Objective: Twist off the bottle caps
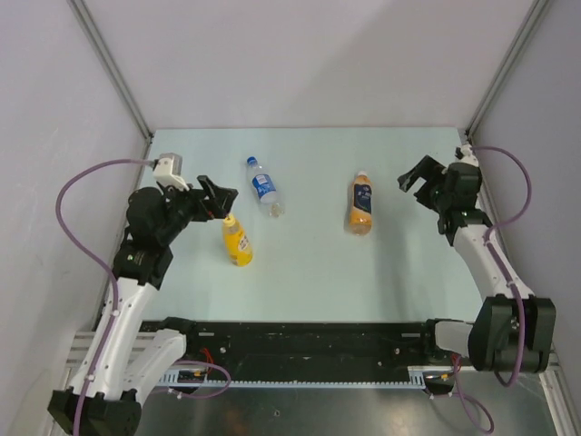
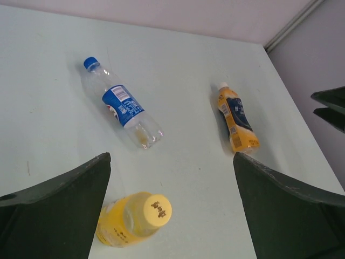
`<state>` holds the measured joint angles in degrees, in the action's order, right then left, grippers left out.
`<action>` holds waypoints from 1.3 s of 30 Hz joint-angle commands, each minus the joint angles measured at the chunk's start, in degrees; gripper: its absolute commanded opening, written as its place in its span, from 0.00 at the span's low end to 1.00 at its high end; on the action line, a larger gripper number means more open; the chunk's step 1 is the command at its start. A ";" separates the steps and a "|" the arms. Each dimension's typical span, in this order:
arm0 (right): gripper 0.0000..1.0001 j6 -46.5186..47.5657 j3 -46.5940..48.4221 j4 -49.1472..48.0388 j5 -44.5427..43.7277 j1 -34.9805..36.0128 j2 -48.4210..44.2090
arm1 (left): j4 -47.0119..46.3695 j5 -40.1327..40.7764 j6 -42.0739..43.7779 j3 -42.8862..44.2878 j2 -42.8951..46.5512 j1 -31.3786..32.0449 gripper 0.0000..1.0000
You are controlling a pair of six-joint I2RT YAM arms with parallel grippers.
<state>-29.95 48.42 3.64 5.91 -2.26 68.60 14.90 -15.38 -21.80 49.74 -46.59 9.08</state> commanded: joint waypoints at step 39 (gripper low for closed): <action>0.45 8.22 39.03 29.21 1.83 18.04 43.12 | 1.29 -4.00 3.44 -2.81 8.13 -0.48 1.00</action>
<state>-22.15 85.19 32.42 4.64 16.01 116.16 15.79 -16.27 -18.57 43.57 -38.46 8.95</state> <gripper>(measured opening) 0.516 0.994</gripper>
